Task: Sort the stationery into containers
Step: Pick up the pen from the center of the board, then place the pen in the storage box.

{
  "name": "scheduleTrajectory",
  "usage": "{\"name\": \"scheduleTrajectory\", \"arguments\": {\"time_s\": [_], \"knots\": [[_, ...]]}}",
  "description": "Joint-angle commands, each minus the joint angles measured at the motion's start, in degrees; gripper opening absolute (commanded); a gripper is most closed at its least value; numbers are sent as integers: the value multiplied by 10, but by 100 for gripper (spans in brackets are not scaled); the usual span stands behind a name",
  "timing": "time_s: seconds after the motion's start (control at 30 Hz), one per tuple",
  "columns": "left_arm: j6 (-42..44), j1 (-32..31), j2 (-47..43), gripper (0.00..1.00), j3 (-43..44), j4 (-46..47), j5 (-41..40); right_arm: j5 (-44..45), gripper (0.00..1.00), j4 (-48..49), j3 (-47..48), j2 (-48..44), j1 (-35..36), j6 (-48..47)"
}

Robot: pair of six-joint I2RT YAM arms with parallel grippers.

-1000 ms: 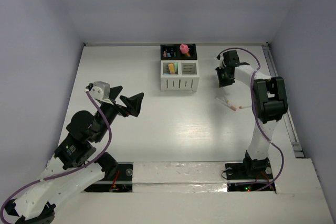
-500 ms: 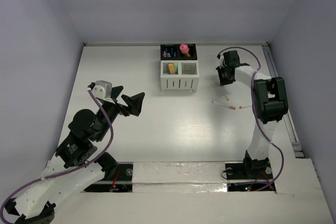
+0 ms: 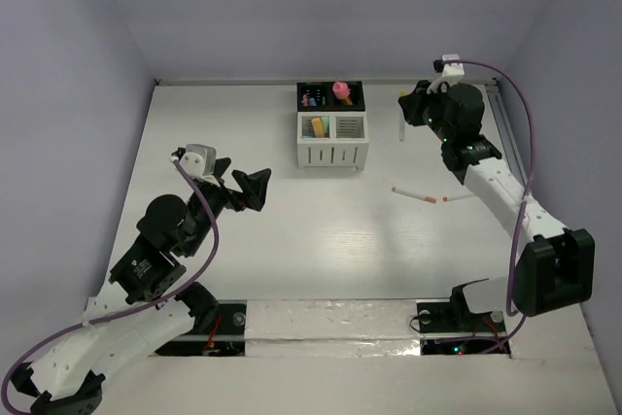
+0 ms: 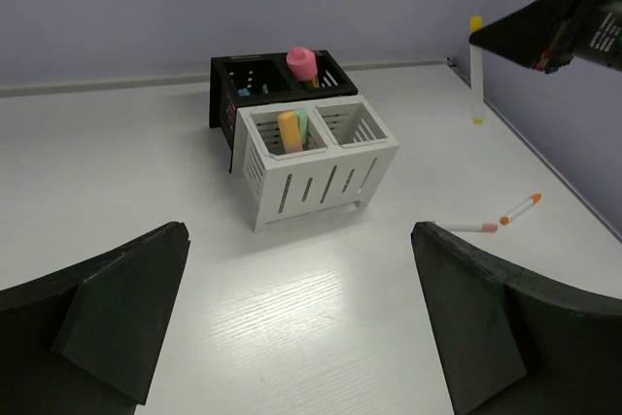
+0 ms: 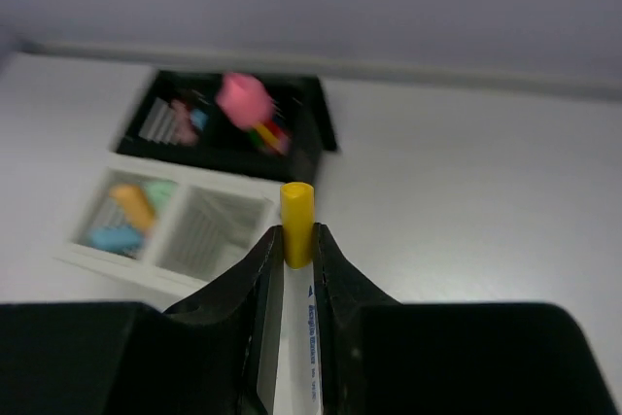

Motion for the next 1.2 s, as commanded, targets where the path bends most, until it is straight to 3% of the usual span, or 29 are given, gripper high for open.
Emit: {"name": "scheduleTrajectory", "arguments": {"time_s": [0.0, 0.13, 0.33, 1.03, 1.07, 1.17], "knots": [[0, 5, 10, 99, -2, 26, 2, -39, 0, 178, -29, -1, 44, 71], [1, 10, 12, 99, -4, 30, 8, -32, 0, 317, -28, 48, 79, 102], [1, 10, 8, 99, -5, 30, 7, -16, 0, 404, 18, 136, 114, 117], [2, 15, 1, 99, -4, 31, 16, 40, 6, 433, 28, 244, 128, 61], [2, 15, 0, 99, -4, 31, 15, 40, 7, 434, 26, 244, 128, 62], [2, 15, -1, 99, -4, 31, 16, 38, 24, 441, 8, 234, 128, 67]]}}
